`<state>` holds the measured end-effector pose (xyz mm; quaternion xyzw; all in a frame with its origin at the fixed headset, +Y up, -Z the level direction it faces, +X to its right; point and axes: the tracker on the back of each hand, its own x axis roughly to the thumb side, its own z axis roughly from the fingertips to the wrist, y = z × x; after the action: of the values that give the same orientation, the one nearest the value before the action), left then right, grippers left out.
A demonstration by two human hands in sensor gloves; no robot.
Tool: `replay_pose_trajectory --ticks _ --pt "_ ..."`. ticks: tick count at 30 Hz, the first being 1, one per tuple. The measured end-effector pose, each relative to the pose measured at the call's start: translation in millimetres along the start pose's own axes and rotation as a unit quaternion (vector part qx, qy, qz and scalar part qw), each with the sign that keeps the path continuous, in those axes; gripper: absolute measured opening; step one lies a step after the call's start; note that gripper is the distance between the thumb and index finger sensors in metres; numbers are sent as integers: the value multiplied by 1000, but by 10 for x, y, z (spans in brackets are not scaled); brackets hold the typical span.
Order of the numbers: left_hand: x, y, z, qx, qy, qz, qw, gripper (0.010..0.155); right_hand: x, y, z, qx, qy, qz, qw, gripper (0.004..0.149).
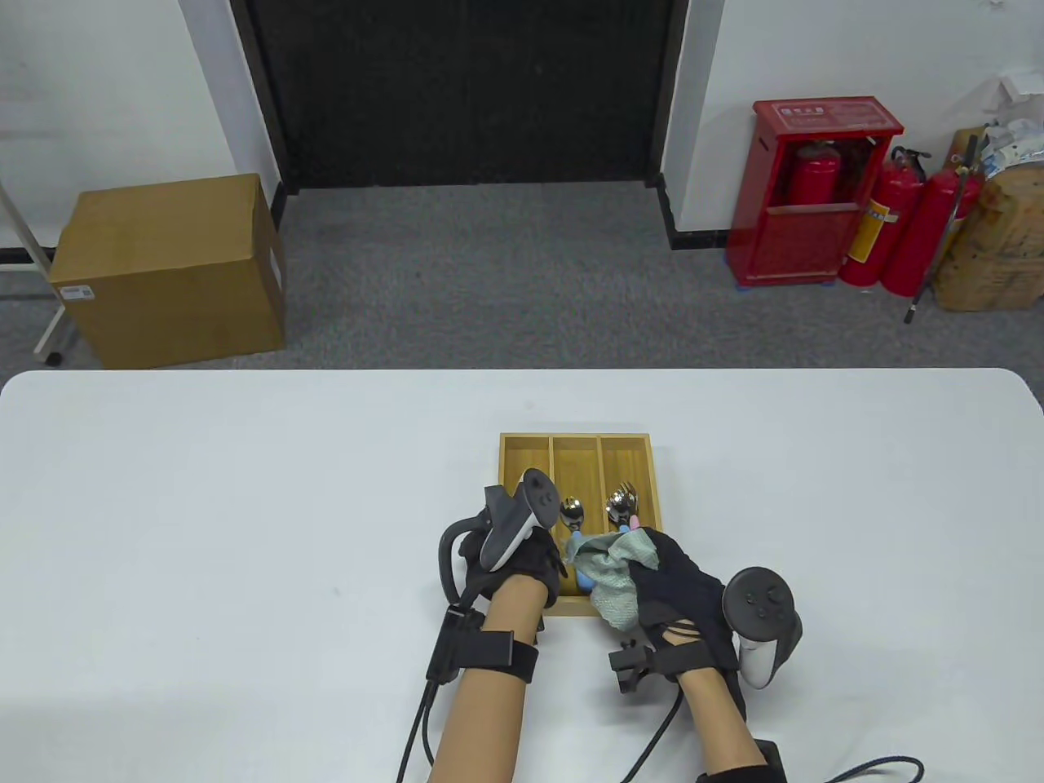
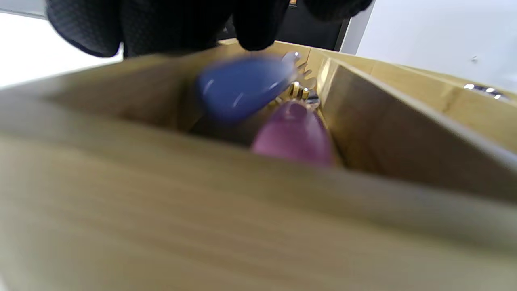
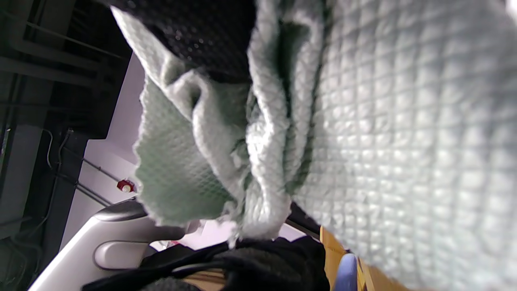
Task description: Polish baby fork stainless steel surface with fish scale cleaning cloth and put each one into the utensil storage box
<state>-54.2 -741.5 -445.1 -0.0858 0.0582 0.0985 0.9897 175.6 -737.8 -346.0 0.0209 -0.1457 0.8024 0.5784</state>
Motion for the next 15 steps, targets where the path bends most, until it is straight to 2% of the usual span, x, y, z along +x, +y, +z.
replay_pose_trajectory --ticks 6,12,15 --pt "-387 240 206 63 -68 60 994 57 93 110 17 40 -13 8 999 49" --pt "-1025 500 505 97 -90 69 989 63 324 304 100 104 -48 36 993 53" --pt "-1376 552 652 111 -98 81 986 65 449 453 158 144 -77 75 984 48"
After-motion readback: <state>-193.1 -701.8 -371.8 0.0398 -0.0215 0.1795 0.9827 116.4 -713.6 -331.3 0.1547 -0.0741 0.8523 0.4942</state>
